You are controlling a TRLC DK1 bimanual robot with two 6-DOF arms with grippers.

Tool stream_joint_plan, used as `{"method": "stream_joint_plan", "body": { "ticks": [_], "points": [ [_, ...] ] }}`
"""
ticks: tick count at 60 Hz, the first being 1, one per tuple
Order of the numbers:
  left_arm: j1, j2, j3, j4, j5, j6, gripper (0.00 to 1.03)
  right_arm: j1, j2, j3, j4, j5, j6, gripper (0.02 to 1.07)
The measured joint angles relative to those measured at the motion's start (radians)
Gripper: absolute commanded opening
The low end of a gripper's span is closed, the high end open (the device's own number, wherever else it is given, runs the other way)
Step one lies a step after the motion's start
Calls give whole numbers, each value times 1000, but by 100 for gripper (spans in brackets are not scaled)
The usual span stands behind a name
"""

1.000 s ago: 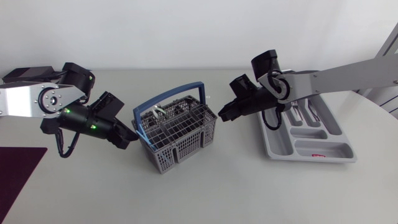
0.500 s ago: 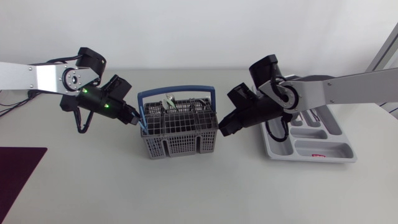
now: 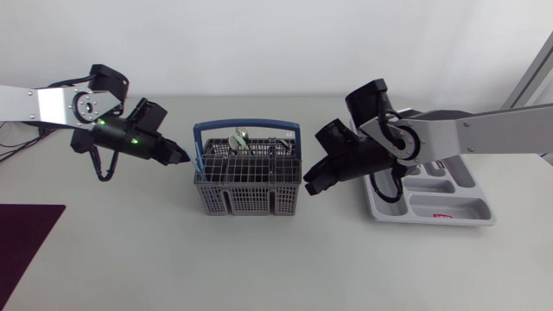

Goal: Unload the cutlery basket into the drawer organizer.

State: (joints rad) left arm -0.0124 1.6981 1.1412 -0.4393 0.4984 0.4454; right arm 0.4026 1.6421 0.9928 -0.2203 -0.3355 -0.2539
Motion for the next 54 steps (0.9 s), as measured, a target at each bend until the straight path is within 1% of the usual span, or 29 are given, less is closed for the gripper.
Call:
{"method": "stream_joint_plan", "body": {
  "ticks": [3,7,11,17,22,23,24,25,28,34,37,54],
  "points": [
    [29,-44,-31,-3,19,1,31,-23,-27,-16,0,13,0,20],
    [50,-97,-62,-14,33,5,31,-48,-66,-32,0,19,-1,35],
    [58,-172,-101,-27,60,9,31,-71,-121,-55,0,19,-5,53],
    [52,-262,-135,-56,96,11,39,-77,-175,-73,-1,19,-13,74],
    [35,-308,-138,-76,123,12,46,-77,-202,-87,-1,18,-21,85],
    [31,-312,-138,-80,126,11,49,-77,-206,-90,-2,18,-23,86],
    [26,-316,-138,-84,128,11,49,-76,-211,-95,-2,18,-23,86],
    [22,-318,-138,-87,130,11,53,-76,-214,-98,-2,18,-23,87],
    [9,-318,-138,-95,147,11,57,-75,-225,-113,-5,18,-24,87],
    [-11,-308,-137,-103,152,11,58,-70,-243,-133,-13,16,-27,87],
    [-17,-297,-131,-105,152,10,60,-68,-251,-138,-16,14,-31,87],
    [-26,-252,-92,-101,152,6,60,-53,-293,-142,-39,14,-38,87]
  ]
}}
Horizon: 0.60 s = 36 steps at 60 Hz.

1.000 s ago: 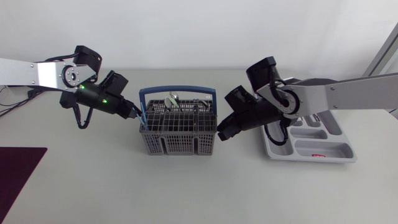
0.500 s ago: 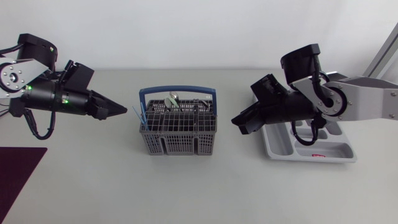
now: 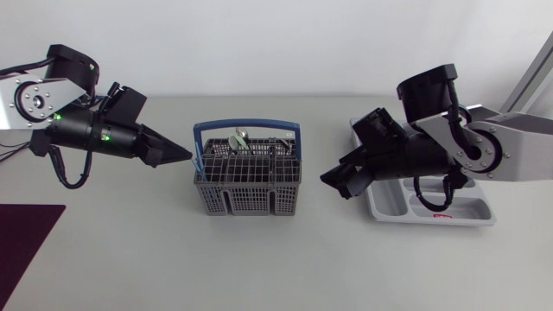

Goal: Unload the cutlery basket into the drawer organizer.

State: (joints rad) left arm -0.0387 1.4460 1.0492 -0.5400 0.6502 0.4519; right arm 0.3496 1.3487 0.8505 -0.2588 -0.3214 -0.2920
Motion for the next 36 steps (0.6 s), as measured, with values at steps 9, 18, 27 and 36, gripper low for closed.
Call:
{"method": "stream_joint_plan", "body": {
  "ticks": [9,18,27,36],
  "points": [
    [-4,32,3,6,0,-8,59,10,-2,0,-4,0,0,87],
    [-11,37,13,37,-1,-18,45,19,-2,0,-4,0,0,87],
    [-18,55,27,62,-5,-38,28,22,-2,-2,-4,0,0,87],
    [-24,61,28,64,-12,-42,24,22,-2,-2,-4,0,0,87]
  ]
}}
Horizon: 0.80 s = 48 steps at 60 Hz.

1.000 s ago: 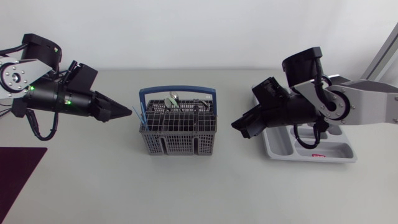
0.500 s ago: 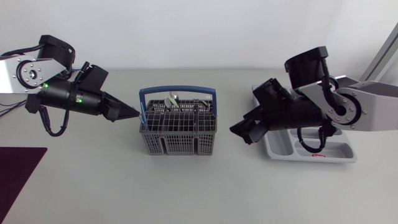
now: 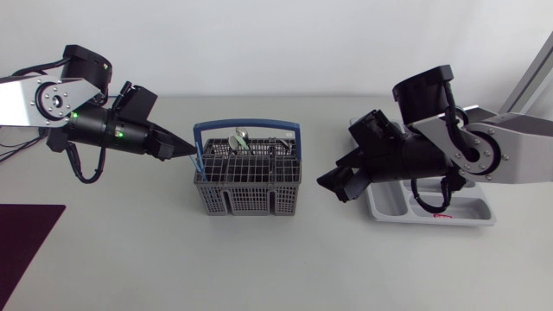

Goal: Unload the cutlery basket into the drawer organizer.

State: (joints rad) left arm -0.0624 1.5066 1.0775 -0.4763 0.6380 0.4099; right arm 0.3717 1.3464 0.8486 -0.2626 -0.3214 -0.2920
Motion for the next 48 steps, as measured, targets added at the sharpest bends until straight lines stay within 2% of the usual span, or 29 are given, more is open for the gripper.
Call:
{"method": "stream_joint_plan", "body": {
  "ticks": [12,27,48],
  "points": [
    [0,0,0,1,-10,-11,19,6,0,0,0,1,0,87],
    [2,-3,3,-2,-11,-11,19,32,0,-15,4,2,0,87],
    [2,-138,57,-81,-11,-11,19,60,0,-17,4,5,0,87]
  ]
}}
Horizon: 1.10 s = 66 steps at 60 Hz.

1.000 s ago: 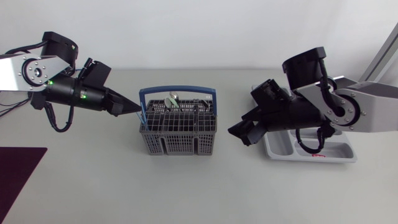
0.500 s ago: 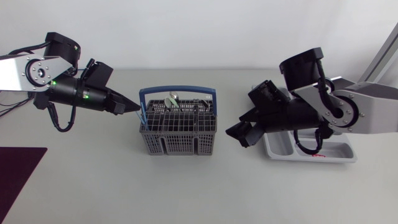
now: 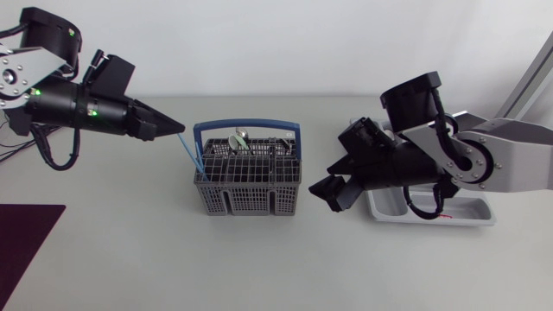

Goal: Unload the cutlery basket into the drawer organizer.

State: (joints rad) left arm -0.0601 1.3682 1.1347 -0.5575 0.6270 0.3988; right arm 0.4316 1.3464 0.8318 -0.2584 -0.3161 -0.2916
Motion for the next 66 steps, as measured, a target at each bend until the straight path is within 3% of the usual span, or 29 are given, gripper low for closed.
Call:
{"method": "stream_joint_plan", "body": {
  "ticks": [36,53,66],
  "points": [
    [10,-229,243,-269,-27,0,19,33,-111,0,-7,26,-5,92],
    [-177,-179,220,-260,-28,-41,19,97,-247,0,-24,-77,-23,92],
    [-259,-43,206,-252,54,-68,19,140,-256,-1,-31,-108,-24,92]
  ]
}}
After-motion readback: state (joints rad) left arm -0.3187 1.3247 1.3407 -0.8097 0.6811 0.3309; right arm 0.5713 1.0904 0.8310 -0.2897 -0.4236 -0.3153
